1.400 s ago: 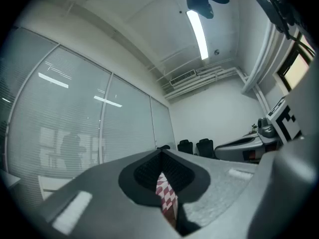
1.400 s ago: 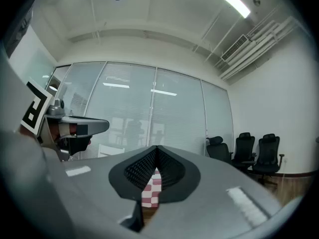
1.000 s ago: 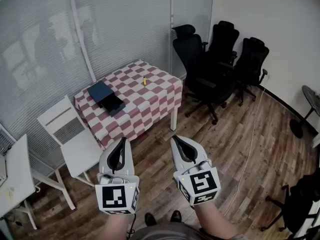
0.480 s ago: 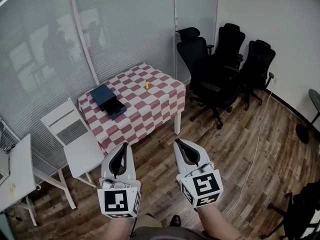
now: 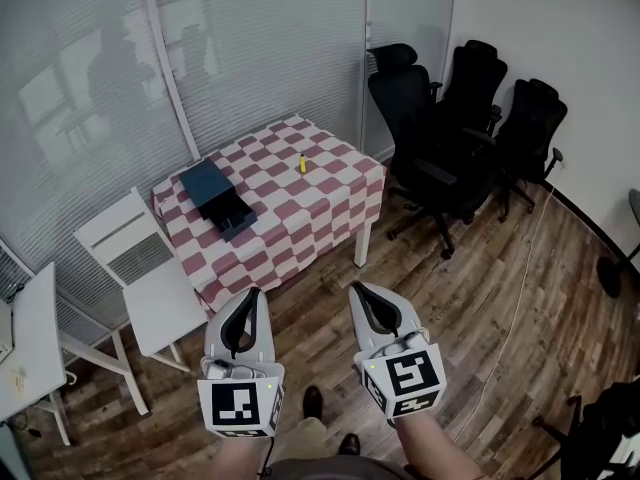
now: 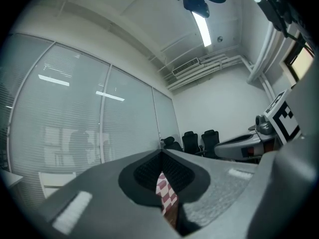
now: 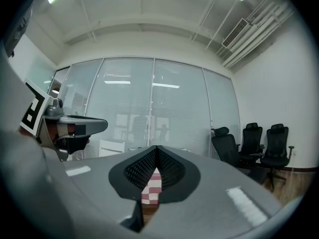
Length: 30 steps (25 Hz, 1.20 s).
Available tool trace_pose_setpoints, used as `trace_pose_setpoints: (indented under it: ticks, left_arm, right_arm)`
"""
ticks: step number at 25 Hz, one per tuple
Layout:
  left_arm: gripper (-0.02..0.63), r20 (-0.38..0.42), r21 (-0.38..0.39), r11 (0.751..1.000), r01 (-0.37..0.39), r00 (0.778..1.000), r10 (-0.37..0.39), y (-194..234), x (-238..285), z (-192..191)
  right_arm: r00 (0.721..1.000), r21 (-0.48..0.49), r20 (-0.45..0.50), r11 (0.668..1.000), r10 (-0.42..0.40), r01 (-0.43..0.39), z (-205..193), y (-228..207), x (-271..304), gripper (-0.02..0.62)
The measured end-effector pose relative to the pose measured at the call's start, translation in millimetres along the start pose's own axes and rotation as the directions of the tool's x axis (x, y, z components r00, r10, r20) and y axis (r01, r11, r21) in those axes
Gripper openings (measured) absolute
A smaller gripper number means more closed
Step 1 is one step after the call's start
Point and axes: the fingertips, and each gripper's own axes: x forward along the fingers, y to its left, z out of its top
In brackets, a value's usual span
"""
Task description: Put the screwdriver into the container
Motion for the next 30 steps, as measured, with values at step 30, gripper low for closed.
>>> trace_pose_setpoints:
  ticks: [30]
  left_arm:
    - [0.000,0.076,-0.032,0.995,0.095,0.993,-0.092,107,211,-15]
  right_arm:
    - [0.997,-0.056,0.016,0.995,-0.078,0.079,36,-61,220,0.025]
